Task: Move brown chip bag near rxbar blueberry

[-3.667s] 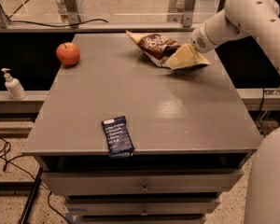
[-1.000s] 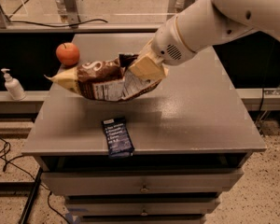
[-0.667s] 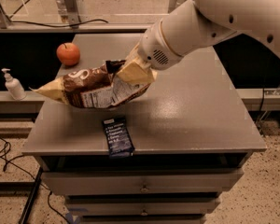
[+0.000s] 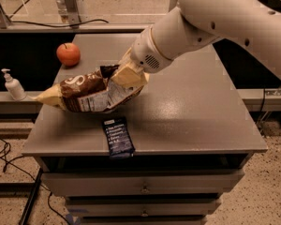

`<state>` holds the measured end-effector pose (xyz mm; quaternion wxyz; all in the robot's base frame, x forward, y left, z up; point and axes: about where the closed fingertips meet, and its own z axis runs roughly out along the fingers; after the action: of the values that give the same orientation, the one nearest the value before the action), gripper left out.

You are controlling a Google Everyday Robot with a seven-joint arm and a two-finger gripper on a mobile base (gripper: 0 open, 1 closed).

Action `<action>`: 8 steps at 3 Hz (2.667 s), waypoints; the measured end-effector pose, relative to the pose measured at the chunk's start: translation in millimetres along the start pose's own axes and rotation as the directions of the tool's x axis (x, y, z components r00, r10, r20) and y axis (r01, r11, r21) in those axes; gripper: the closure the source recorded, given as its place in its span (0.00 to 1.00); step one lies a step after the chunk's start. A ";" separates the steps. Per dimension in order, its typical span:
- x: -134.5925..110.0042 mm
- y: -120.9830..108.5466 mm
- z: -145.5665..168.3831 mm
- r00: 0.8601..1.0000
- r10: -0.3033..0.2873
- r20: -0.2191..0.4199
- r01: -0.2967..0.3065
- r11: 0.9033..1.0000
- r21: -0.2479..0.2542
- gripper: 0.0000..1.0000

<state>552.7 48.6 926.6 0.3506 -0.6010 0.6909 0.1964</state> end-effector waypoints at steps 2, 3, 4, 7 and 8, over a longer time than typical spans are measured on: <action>12.0 -4.8 13.2 0.999 -0.037 -0.020 0.036 0.998 -0.043 0.60; 20.8 -5.4 16.1 0.999 -0.039 -0.036 0.037 0.998 -0.058 0.36; 26.9 -5.7 18.0 0.998 -0.041 -0.049 0.037 0.997 -0.070 0.12; 55.3 -28.8 -33.2 0.998 0.000 -0.070 -0.004 0.998 -0.056 0.00; 89.6 -68.7 -125.7 0.995 0.054 -0.083 -0.049 0.997 0.066 0.00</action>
Offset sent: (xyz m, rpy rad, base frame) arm 0.0126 -0.0067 -0.0265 -0.0434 0.0200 0.0648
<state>585.1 -114.3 957.5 0.3347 -0.5794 0.7263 0.1573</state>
